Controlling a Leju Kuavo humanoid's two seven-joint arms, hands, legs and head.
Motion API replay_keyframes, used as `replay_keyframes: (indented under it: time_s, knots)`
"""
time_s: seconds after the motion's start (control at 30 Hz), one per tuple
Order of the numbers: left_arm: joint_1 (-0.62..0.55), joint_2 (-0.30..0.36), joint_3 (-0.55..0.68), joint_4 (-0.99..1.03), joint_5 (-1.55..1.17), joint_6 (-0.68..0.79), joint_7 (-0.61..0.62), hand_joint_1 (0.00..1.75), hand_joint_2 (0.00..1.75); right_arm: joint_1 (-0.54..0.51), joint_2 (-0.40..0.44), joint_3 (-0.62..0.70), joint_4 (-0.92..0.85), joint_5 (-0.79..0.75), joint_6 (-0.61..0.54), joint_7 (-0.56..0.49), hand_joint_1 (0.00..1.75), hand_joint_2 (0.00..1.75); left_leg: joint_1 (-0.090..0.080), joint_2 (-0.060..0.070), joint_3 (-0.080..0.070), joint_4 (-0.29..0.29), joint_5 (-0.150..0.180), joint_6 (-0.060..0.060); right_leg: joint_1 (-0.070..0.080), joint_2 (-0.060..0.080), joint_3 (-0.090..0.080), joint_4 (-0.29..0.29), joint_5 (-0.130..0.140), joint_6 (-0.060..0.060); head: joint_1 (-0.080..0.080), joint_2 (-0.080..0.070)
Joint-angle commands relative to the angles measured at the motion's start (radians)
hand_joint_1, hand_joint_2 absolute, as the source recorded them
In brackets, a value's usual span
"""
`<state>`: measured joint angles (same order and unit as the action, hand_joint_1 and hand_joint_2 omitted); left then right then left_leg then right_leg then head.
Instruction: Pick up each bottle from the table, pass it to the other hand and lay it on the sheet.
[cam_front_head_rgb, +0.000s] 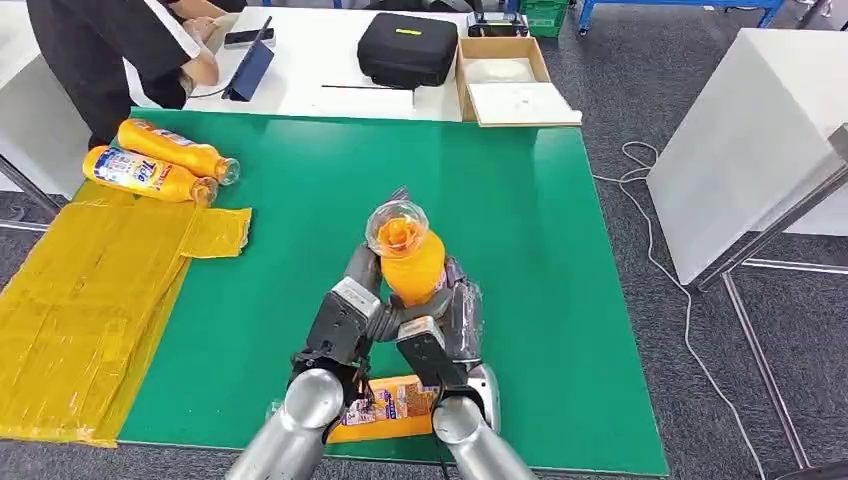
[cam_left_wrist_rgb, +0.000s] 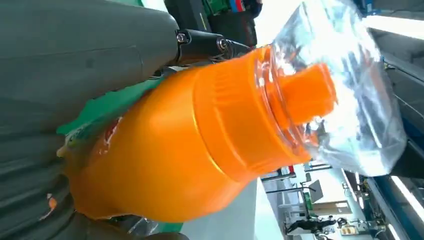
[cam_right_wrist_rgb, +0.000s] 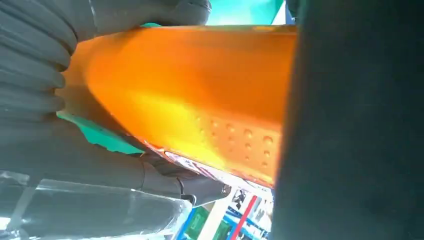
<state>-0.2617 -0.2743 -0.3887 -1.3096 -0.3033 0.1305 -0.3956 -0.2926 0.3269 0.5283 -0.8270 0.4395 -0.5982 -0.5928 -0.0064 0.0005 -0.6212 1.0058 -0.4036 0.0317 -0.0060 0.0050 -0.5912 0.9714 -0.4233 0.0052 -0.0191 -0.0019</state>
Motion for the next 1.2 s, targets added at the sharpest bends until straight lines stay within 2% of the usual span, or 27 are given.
replay_keyframes:
  time_s: [0.03, 0.33, 0.53, 0.6, 0.63, 0.7, 1.03, 1.07, 1.1, 1.2]
  knots:
    - [-0.038, -0.005, 0.002, 0.065, 0.001, -0.005, 0.004, 0.00, 1.75, -0.049, -0.005, 0.029, 0.088, 0.002, 0.000, 0.008, 1.75, 1.75, 0.000, 0.000, 0.004, 0.000, -0.001, -0.003, 0.000, -0.001, 0.004, 0.000, -0.001, 0.000, 0.000, 0.000]
    - [-0.075, -0.035, 0.005, 0.124, 0.020, -0.048, 0.003, 0.00, 1.75, -0.063, 0.006, 0.054, 0.113, 0.075, -0.082, 0.013, 1.75, 1.75, 0.000, -0.002, 0.003, 0.000, -0.001, -0.003, 0.000, -0.002, 0.004, 0.000, -0.002, 0.000, 0.000, 0.000]
    - [-0.085, -0.038, -0.002, 0.131, 0.019, -0.062, 0.005, 0.00, 1.75, -0.067, 0.006, 0.078, 0.103, 0.110, -0.082, 0.041, 1.75, 1.75, 0.000, -0.001, 0.003, 0.000, -0.001, -0.003, 0.000, -0.001, 0.003, 0.000, -0.001, 0.000, 0.000, 0.000]
    - [-0.088, -0.035, -0.006, 0.130, 0.019, -0.067, 0.003, 0.00, 1.75, -0.070, 0.005, 0.090, 0.115, 0.106, -0.048, 0.040, 1.75, 1.75, 0.000, -0.001, 0.006, 0.001, -0.002, -0.004, 0.000, -0.002, 0.006, 0.001, -0.003, -0.001, 0.000, 0.000]
    - [-0.095, -0.031, -0.012, 0.129, 0.025, -0.074, 0.001, 0.00, 1.75, -0.081, 0.001, 0.108, 0.123, 0.095, 0.024, 0.041, 1.75, 1.75, 0.000, -0.001, 0.002, 0.000, 0.000, -0.002, 0.000, -0.001, 0.002, 0.000, -0.001, 0.000, 0.000, 0.000]
    - [-0.095, -0.028, -0.014, 0.123, 0.033, -0.079, 0.000, 0.00, 1.75, -0.088, -0.005, 0.120, 0.123, 0.095, 0.060, 0.042, 1.75, 1.75, 0.000, -0.001, 0.001, 0.000, 0.000, -0.002, 0.000, -0.001, 0.002, 0.000, -0.001, 0.000, 0.000, 0.000]
    - [-0.089, -0.028, -0.025, 0.122, 0.047, -0.107, 0.008, 0.02, 1.75, -0.096, -0.010, 0.080, 0.148, 0.083, 0.049, 0.015, 1.75, 1.75, 0.000, -0.002, 0.004, 0.000, -0.001, -0.002, 0.000, -0.002, 0.004, 0.000, -0.002, 0.000, 0.000, 0.000]
    - [-0.090, -0.028, -0.023, 0.123, 0.047, -0.107, 0.008, 0.91, 1.75, -0.093, -0.010, 0.075, 0.145, 0.079, 0.047, 0.014, 1.75, 1.75, 0.000, -0.002, 0.005, 0.000, -0.001, -0.003, 0.000, -0.002, 0.005, 0.000, -0.002, 0.000, 0.000, 0.000]
    - [-0.090, -0.028, -0.023, 0.124, 0.047, -0.109, 0.007, 1.71, 1.75, -0.094, -0.011, 0.072, 0.145, 0.079, 0.043, 0.013, 1.75, 1.75, 0.000, -0.002, 0.006, 0.000, -0.002, -0.004, 0.000, -0.003, 0.006, 0.000, -0.002, 0.000, 0.000, 0.000]
    - [-0.094, -0.029, -0.023, 0.126, 0.047, -0.111, 0.004, 1.75, 1.75, -0.098, -0.009, 0.065, 0.145, 0.076, 0.041, 0.012, 1.75, 1.75, 0.000, -0.002, 0.004, 0.000, -0.001, -0.003, 0.000, -0.002, 0.004, 0.000, -0.001, 0.000, 0.000, 0.000]
